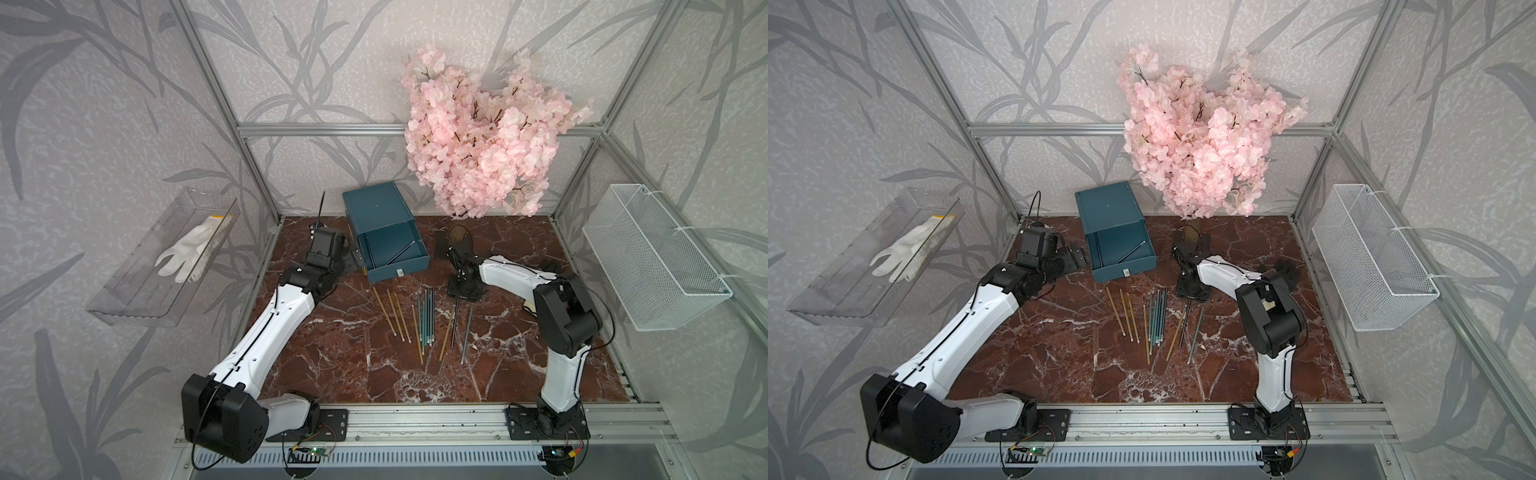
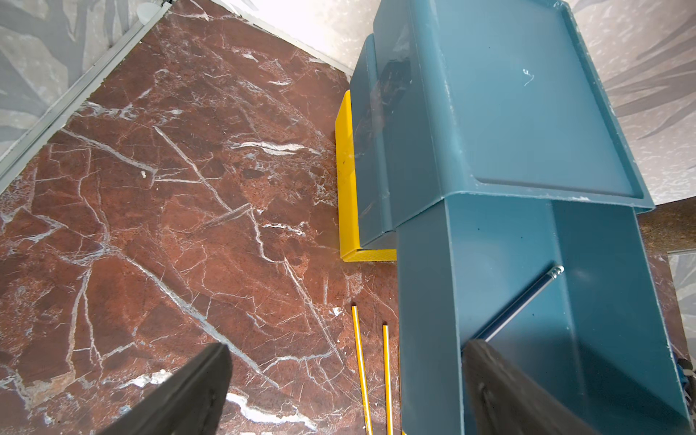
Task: Please place the pencils in the drawer according to their color
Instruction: Pick up the pencil from the center of the board.
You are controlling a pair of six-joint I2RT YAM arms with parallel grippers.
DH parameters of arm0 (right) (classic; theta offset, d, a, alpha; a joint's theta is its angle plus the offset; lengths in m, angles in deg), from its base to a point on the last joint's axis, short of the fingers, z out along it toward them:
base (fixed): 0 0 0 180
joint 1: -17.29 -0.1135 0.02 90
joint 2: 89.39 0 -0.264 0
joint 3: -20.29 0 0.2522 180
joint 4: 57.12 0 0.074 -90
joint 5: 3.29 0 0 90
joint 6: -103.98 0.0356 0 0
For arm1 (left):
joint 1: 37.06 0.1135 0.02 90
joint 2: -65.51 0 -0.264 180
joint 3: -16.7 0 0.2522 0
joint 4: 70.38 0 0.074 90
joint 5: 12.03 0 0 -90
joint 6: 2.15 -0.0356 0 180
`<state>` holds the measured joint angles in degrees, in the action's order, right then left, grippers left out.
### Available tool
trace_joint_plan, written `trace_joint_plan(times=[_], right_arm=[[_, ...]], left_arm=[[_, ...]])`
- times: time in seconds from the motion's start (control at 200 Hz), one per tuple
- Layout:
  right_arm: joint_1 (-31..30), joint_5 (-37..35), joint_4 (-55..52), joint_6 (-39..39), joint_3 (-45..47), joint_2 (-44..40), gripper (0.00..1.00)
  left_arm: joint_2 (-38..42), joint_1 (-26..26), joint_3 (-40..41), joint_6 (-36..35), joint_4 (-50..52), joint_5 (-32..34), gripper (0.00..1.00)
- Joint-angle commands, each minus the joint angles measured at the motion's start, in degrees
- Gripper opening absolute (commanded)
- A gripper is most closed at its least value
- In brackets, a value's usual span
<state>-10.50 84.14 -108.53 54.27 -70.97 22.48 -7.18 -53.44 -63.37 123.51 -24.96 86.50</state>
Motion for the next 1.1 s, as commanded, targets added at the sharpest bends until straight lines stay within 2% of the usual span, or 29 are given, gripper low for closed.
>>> trace_joint_plan(times=[0.0, 0.55, 0.91, 1.095], right_arm=[[0.7, -1.2, -1.6, -1.4, -1.8, 1.7, 0.45], [1.2, -1.7, -2.9, -3.7, -3.0, 5.5, 0.38], [0.9, -1.3, -3.0, -3.7, -2.7, 6.0, 0.28], [0.9, -1.2, -3.0, -3.3, -2.8, 6.6, 0.18]], left_arm=[[-0.4, 0.3, -0.8, -0.2, -0.5, -0.5, 1.00], [0.0, 0.3, 0.5, 0.3, -1.9, -0.5, 1.00], [0.0, 0.3, 0.9, 0.5, -2.5, -0.6, 1.00], [0.3, 0.3, 1.1, 0.5, -2.5, -0.5, 1.00]])
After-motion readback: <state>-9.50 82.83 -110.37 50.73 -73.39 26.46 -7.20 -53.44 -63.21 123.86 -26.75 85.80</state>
